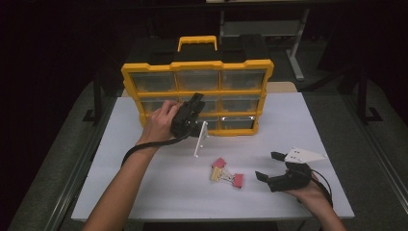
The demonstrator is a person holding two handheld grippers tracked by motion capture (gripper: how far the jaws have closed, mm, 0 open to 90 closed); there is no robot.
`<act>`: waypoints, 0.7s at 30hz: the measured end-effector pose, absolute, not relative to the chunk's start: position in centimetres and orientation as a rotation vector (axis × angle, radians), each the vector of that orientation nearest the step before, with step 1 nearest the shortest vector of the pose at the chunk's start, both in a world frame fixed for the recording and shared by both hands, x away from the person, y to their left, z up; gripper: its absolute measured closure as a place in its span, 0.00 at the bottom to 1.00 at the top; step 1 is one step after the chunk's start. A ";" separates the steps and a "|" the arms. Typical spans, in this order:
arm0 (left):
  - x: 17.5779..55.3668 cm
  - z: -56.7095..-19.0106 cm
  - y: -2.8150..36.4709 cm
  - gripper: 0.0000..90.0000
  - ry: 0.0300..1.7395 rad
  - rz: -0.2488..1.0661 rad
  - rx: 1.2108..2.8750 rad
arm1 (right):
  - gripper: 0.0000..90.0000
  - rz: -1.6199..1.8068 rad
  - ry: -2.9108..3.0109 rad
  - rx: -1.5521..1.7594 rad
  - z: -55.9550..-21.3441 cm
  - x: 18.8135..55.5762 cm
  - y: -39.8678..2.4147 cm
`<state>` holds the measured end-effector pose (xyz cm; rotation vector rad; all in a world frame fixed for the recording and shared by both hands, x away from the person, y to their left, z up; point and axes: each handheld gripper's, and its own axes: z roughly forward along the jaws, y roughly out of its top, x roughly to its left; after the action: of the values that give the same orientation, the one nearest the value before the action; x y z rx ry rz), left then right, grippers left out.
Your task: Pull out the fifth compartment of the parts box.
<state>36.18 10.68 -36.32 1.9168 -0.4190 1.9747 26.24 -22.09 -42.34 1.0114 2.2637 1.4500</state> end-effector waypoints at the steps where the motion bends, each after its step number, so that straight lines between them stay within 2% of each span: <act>1: 36.2 -36.3 10.7 0.67 -0.421 1.982 1.922 | 0.06 1.449 2.264 1.011 -42.3 26.2 -22.1; 21: 36.2 -36.5 10.6 0.80 -0.419 2.007 1.925 | 0.06 1.453 2.265 1.010 -42.4 26.3 -22.1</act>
<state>36.24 10.59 -36.47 1.9250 -0.4192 2.0070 26.26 -22.12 -42.35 1.0105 2.2648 1.4528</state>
